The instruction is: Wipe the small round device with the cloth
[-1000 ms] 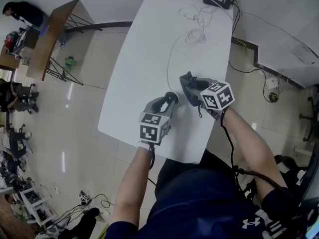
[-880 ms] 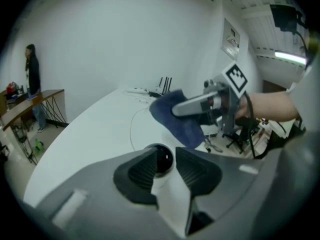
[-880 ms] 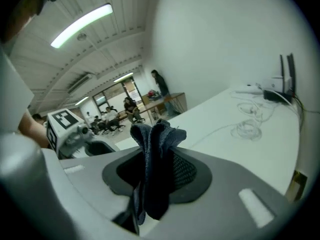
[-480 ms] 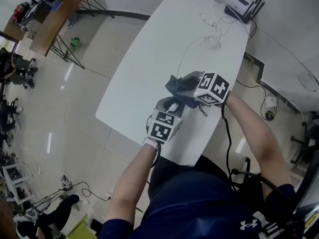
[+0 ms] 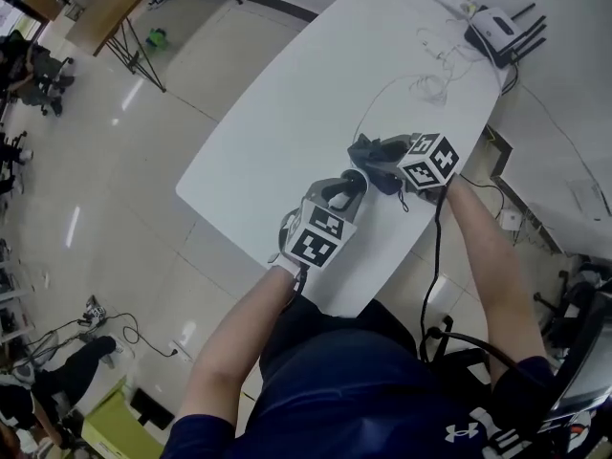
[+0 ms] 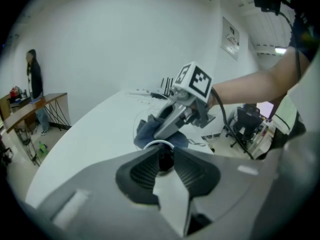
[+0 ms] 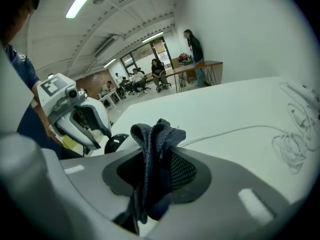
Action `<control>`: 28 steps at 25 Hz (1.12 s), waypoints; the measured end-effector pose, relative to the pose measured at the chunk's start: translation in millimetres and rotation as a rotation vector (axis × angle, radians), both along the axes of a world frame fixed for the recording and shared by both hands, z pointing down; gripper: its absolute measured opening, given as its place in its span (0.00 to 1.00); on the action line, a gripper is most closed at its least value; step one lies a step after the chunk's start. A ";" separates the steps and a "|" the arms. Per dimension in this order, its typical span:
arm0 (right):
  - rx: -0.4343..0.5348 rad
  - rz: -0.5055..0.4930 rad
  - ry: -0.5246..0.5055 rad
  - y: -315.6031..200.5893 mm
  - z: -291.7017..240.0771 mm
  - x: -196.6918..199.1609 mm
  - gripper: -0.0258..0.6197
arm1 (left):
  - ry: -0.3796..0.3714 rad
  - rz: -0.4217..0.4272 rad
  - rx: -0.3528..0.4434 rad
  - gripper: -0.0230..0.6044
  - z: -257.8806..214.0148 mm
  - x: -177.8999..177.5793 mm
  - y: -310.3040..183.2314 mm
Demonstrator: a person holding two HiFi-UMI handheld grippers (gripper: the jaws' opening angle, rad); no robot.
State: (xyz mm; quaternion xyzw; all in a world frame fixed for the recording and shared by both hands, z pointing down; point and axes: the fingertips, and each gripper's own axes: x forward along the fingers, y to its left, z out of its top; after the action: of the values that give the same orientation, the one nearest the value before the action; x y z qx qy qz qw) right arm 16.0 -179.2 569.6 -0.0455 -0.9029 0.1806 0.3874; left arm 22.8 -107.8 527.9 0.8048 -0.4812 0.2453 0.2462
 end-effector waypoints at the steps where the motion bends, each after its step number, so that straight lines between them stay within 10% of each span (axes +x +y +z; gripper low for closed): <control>1: -0.013 -0.010 0.006 3.5 10.9 1.4 0.23 | -0.002 0.002 0.004 0.18 0.1 -0.6 0.0; 12: 0.272 -0.188 0.072 1.4 36.7 4.4 0.23 | -0.002 0.002 0.019 0.18 -1.7 0.1 0.2; 16: 0.247 -0.186 -0.068 -6.7 -37.4 -7.4 0.23 | 0.019 -0.009 0.029 0.21 -4.1 6.0 1.8; 20: 0.152 -0.386 -0.129 32.0 -94.7 -27.3 0.23 | 0.026 -0.032 0.039 0.20 -2.1 6.4 3.6; 28: 0.182 -0.612 0.160 20.1 -27.3 -44.8 0.23 | 0.028 -0.040 0.028 0.19 -3.6 3.6 2.8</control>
State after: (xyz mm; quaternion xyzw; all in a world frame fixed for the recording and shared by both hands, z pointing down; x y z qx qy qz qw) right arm -28.8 -159.0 542.3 -0.2654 -0.8264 -0.0226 0.4960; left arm 26.4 -105.0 524.3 0.8017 -0.4971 0.2224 0.2465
